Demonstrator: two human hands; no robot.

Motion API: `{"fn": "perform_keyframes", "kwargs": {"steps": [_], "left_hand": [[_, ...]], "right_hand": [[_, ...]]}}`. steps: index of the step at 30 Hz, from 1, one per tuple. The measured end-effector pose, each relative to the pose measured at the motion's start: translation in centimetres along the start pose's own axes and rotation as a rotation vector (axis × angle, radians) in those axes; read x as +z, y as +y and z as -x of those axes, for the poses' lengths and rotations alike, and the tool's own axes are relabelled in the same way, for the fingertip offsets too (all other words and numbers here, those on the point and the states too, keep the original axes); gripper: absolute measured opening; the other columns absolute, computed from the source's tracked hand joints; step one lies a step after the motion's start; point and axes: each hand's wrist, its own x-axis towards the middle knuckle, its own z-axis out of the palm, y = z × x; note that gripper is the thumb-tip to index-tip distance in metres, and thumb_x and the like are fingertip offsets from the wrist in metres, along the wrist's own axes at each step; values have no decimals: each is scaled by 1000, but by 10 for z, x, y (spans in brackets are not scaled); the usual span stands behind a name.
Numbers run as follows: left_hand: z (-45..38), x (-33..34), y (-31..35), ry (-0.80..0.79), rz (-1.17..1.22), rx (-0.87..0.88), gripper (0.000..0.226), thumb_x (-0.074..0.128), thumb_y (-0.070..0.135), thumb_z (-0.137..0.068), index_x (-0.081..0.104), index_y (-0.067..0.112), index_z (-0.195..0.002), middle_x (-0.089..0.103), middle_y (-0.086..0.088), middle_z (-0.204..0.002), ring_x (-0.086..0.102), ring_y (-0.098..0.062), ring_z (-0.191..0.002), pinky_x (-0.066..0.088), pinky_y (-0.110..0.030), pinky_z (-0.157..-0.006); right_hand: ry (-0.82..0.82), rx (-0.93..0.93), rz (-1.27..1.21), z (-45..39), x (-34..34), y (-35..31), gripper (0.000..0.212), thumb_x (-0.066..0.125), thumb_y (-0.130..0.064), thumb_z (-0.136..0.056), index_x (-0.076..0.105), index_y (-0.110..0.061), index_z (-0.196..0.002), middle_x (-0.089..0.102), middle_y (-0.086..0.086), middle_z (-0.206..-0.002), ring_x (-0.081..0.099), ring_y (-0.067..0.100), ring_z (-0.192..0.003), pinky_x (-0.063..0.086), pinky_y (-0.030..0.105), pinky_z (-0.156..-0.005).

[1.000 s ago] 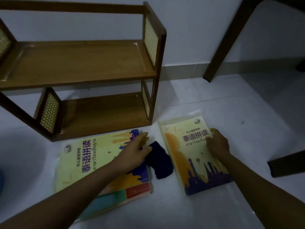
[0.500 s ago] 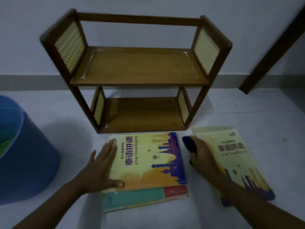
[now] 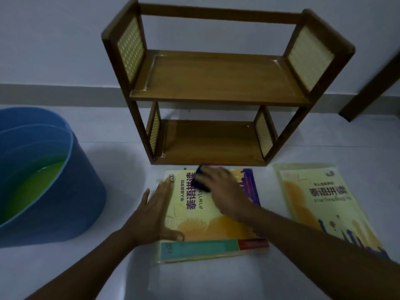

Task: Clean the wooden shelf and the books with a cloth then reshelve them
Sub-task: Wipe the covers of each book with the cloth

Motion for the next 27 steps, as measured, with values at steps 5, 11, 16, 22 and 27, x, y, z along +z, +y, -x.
{"fn": "perform_keyframes", "kwargs": {"steps": [5, 11, 16, 22, 27], "left_hand": [[13, 0, -5, 35, 35, -11, 142, 64, 85, -53, -32, 33, -143, -14, 12, -159, -6, -9, -148, -9, -45, -120], [2, 1, -5, 73, -22, -42, 140, 57, 91, -51, -30, 31, -142, -16, 9, -158, -6, -9, -146, -13, -43, -118], [9, 5, -9, 25, -110, -52, 140, 50, 94, -52, -24, 23, -147, -30, 8, -153, -22, -12, -144, -18, -44, -116], [-6, -4, -3, 8, -215, -29, 137, 40, 97, -55, -22, 17, -147, -32, 1, -152, -27, -15, -142, -19, -46, -115], [3, 1, 30, -16, -316, 149, 109, 40, 81, -76, -21, 28, -148, -32, 2, -155, -33, -12, -140, -15, -43, -118]], "right_hand": [[-33, 84, -72, -11, 10, -62, 70, 62, -4, -76, 37, -14, -140, 37, 13, -147, 37, 39, -129, 36, 52, -104], [-58, -91, -96, -5, -8, -36, 67, 54, 0, -83, 38, -27, -142, 34, 1, -153, 33, 31, -135, 27, 52, -111], [-13, 199, -91, 36, 2, -10, 70, 63, -2, -78, 43, -22, -142, 38, 4, -152, 40, 34, -133, 36, 46, -109], [-67, -150, -31, 90, -3, 2, 52, 45, -18, -82, 50, -29, -133, 51, -1, -142, 54, 30, -119, 44, 46, -101], [-8, 552, -66, 87, -22, 72, 56, 46, -15, -82, 47, -16, -137, 44, 14, -145, 46, 40, -120, 38, 53, -101]]}}
